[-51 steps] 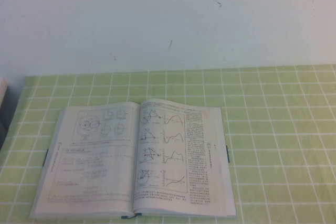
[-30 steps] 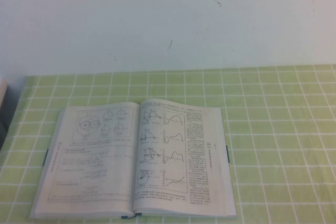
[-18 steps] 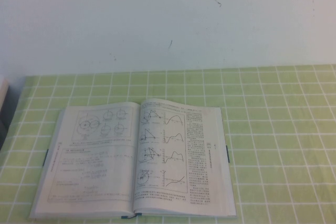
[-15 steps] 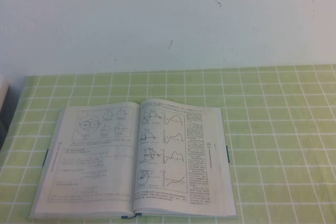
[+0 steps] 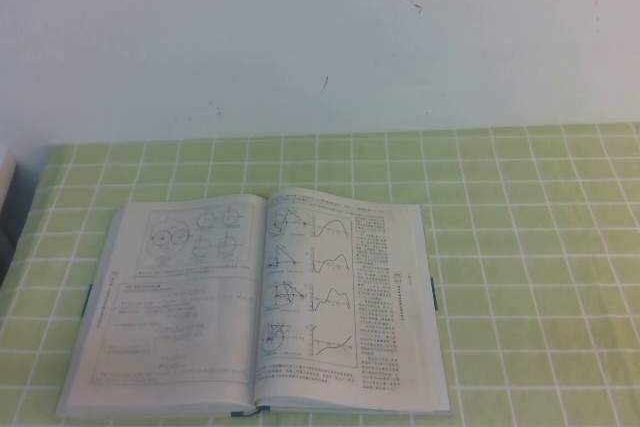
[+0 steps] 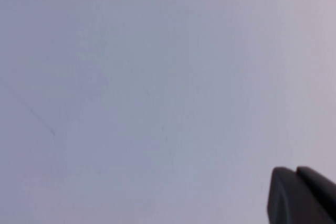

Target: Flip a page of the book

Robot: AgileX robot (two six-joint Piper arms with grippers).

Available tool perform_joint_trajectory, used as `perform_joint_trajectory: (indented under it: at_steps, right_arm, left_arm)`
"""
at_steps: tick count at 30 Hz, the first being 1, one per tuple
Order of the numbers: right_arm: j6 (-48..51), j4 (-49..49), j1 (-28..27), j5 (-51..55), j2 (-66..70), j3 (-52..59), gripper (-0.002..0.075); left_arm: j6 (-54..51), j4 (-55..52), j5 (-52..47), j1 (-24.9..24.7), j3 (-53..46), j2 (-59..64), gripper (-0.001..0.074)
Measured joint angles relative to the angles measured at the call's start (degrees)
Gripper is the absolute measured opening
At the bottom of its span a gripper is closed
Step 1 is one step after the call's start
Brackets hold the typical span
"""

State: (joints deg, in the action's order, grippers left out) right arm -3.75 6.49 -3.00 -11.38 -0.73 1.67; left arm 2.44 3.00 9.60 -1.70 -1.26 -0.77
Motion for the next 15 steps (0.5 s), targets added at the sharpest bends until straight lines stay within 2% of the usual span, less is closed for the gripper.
perform_joint_trajectory:
  at_steps: [8,15]
  right_arm:
    - [0.54,0.18,0.0,-18.26,0.0,0.0,-0.0003]
    - [-0.59,-0.17,0.0,-22.79,0.0,0.0,-0.0003]
  left_arm:
    - [0.0,0.0,17.73,0.0,0.0,0.0,-0.0004]
    - [0.0,0.13,21.2,0.0,0.0,-0.03,-0.0004]
